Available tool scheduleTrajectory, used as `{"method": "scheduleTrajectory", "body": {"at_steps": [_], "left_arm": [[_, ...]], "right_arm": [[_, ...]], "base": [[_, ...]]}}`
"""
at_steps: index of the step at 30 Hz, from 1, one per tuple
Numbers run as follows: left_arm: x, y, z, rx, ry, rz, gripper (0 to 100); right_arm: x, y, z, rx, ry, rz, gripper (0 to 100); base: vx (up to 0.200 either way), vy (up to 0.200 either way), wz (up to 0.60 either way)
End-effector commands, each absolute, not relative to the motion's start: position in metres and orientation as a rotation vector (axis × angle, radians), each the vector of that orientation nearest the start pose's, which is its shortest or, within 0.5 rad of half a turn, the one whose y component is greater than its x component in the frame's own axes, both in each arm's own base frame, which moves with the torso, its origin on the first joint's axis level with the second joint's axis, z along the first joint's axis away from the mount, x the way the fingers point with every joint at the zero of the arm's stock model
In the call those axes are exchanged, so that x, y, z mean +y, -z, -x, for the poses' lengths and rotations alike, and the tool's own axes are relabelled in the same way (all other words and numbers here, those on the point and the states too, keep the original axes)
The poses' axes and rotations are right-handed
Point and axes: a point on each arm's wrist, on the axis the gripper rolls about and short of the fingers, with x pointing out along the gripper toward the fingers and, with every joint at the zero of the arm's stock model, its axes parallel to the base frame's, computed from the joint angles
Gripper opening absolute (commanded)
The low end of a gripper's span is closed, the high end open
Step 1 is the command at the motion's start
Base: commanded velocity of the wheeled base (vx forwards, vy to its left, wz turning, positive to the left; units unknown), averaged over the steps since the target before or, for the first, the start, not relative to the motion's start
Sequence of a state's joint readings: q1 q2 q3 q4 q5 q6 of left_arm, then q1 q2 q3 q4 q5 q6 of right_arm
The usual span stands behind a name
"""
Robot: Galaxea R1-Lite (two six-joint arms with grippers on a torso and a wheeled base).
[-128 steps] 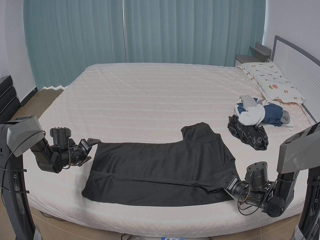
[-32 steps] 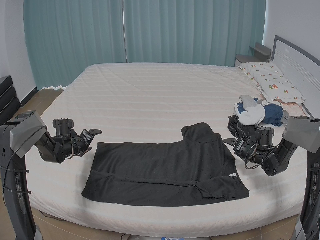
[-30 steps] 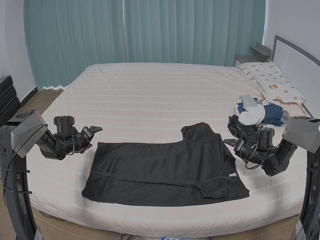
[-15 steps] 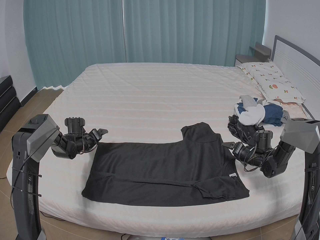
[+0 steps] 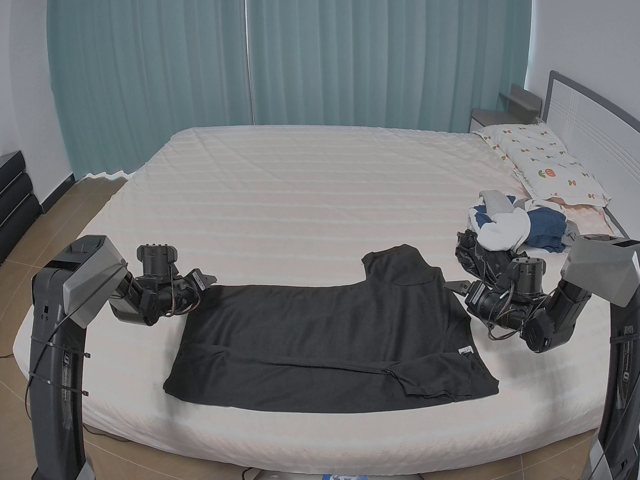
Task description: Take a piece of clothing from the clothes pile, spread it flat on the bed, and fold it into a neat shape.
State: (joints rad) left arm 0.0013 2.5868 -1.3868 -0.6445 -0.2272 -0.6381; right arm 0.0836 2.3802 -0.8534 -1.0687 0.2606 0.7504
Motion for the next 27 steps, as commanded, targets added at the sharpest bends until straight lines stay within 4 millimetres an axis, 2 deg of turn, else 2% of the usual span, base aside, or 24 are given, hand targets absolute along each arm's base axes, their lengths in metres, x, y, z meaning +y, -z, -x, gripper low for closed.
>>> {"method": "scheduleTrajectory", "body": {"at_steps": [1, 5, 8, 10, 11, 14, 16, 18, 27], "left_arm": [[-0.004, 0.036, -0.474, 0.617, 0.029, 0.686, 0], [-0.004, 0.035, -0.470, 0.626, 0.023, 0.692, 0], [-0.004, 0.035, -0.466, 0.635, 0.018, 0.696, 0], [-0.004, 0.030, -0.463, 0.615, 0.020, 0.715, 0], [-0.004, 0.030, -0.463, 0.615, 0.019, 0.716, 0], [-0.004, 0.027, -0.461, 0.573, 0.024, 0.753, 0], [-0.004, 0.026, -0.460, 0.572, 0.023, 0.757, 0], [-0.004, 0.024, -0.458, 0.574, 0.023, 0.760, 0], [-0.004, 0.024, -0.456, 0.580, 0.021, 0.762, 0]], "right_arm": [[0.042, -0.007, -0.397, 0.530, -0.172, -0.761, 100], [0.050, -0.017, -0.416, 0.559, -0.180, -0.690, 100], [0.051, -0.016, -0.432, 0.584, -0.161, -0.647, 100], [0.053, -0.007, -0.450, 0.595, -0.121, -0.620, 100], [0.054, -0.007, -0.451, 0.596, -0.119, -0.617, 100], [0.057, 0.011, -0.472, 0.603, -0.079, -0.534, 100], [0.058, 0.016, -0.478, 0.603, -0.071, -0.519, 100], [0.059, 0.031, -0.484, 0.626, -0.067, -0.503, 100], [0.063, 0.045, -0.515, 0.549, -0.089, -0.503, 100]], "base": [[0.000, 0.000, 0.00], [0.000, 0.000, 0.00], [0.000, 0.000, 0.00], [0.000, 0.000, 0.00], [0.000, 0.000, 0.00], [0.000, 0.000, 0.00], [0.000, 0.000, 0.00], [0.000, 0.000, 0.00], [0.000, 0.000, 0.00]]}}
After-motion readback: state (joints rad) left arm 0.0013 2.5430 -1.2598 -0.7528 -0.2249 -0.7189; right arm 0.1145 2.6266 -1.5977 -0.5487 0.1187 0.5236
